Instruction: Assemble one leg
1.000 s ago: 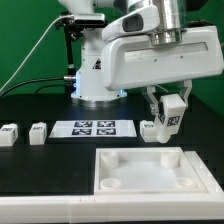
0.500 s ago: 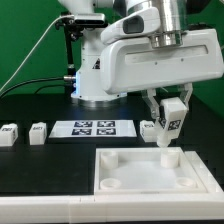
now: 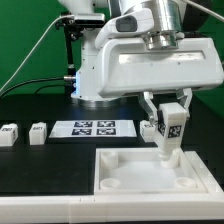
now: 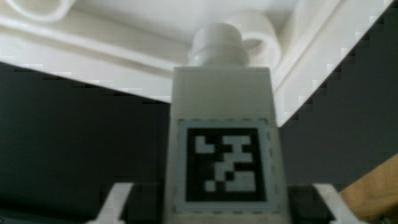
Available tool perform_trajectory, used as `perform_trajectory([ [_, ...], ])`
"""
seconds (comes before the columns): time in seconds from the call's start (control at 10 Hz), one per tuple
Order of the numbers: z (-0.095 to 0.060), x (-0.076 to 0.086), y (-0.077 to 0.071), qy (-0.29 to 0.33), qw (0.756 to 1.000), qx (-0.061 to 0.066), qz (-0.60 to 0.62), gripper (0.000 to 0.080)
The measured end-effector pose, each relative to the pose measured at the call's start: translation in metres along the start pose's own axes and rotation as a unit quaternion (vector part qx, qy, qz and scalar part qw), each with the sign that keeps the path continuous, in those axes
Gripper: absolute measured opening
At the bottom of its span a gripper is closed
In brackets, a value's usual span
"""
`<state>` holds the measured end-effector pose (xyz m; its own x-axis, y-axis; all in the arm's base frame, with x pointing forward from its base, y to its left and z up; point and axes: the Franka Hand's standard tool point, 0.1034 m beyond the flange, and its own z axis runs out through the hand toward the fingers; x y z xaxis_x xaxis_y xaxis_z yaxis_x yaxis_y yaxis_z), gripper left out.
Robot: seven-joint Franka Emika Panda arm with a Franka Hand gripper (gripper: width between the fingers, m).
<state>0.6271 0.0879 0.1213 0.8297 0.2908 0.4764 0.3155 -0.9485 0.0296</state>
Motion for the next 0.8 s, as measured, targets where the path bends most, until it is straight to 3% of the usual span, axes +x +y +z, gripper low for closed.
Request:
perform_trajectory([
  [0.3,0.02,0.019,0.012,0.011,1.0,0.004,0.006,0.0294],
  [0.4,0.018,0.02,0.015,0.032,0.999,-0.005,0.008,0.0294],
  [0.7,0.018,0.013,0.019,0.032,0.999,-0.008,0.013,0.0294],
  [0.8,0.019,-0.001,0.025,0.03,0.999,-0.01,0.029,0.0294],
])
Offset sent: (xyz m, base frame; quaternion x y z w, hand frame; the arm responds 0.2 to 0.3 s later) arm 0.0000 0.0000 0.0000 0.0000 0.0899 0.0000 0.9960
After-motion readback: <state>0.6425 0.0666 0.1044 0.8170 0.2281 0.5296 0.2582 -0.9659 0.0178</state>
